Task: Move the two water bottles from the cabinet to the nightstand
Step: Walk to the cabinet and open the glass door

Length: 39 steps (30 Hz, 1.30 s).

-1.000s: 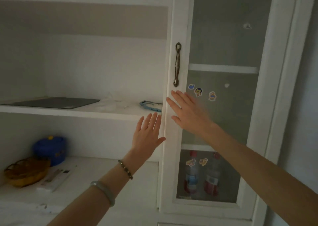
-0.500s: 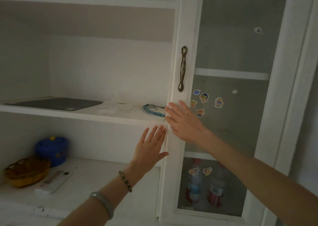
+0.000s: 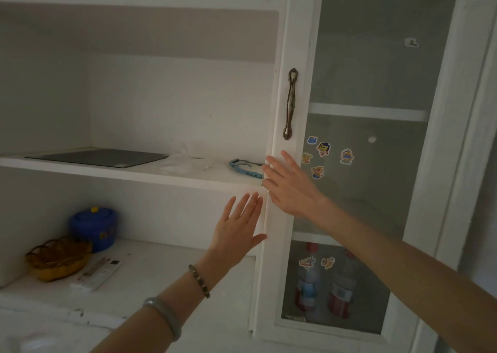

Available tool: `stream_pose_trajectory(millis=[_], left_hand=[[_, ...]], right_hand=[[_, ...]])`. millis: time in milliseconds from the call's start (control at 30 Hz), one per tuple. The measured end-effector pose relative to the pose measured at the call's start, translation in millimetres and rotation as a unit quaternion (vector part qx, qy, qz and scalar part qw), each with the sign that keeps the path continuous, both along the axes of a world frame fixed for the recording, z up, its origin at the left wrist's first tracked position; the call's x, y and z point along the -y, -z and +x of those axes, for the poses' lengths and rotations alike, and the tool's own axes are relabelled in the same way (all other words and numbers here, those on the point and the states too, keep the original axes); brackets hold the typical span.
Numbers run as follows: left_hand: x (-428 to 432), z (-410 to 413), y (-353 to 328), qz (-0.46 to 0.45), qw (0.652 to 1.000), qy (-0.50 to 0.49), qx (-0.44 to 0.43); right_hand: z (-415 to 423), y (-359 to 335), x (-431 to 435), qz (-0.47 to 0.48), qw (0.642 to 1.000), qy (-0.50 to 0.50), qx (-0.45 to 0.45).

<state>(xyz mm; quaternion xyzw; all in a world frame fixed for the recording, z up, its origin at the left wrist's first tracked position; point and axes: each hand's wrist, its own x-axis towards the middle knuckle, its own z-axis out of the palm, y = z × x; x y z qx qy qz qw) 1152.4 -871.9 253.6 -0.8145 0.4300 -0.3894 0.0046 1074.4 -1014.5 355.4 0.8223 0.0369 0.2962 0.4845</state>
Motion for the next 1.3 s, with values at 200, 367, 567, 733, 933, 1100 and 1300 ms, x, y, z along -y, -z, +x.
stream_pose_trajectory(millis=[200,367,567,733,933,1100,1300], left_hand=[[-7.4,-4.3,-8.8,-0.013,1.000,0.018,0.003],[-7.2,-5.3,-19.9,-0.011,1.000,0.011,-0.003],[-12.4,-1.9,-20.2,-0.025,0.999,0.023,-0.008],[-17.0,-6.9,-21.7,-0.042,0.998,0.027,-0.031],[-23.5,-12.1,-15.6,-0.063,0.997,0.047,-0.029],[-36.9,-14.0,-15.2,-0.078,0.994,0.066,-0.025],[-57.0,-10.3,-13.6,-0.087,0.993,0.083,-0.004]], right_hand=[[-3.0,-24.2,3.2,0.004,0.998,-0.019,0.054],[-6.6,-67.6,5.6,-0.025,0.993,-0.013,0.114],[-8.0,-97.9,11.9,-0.118,0.986,-0.014,0.113],[-10.0,-108.1,7.2,-0.171,0.980,0.000,0.098],[-9.3,-105.4,-8.2,-0.132,0.985,0.040,0.105],[-16.9,-108.0,-23.9,-0.105,0.989,0.055,0.089],[-14.9,-107.3,-31.6,-0.089,0.988,0.092,0.090]])
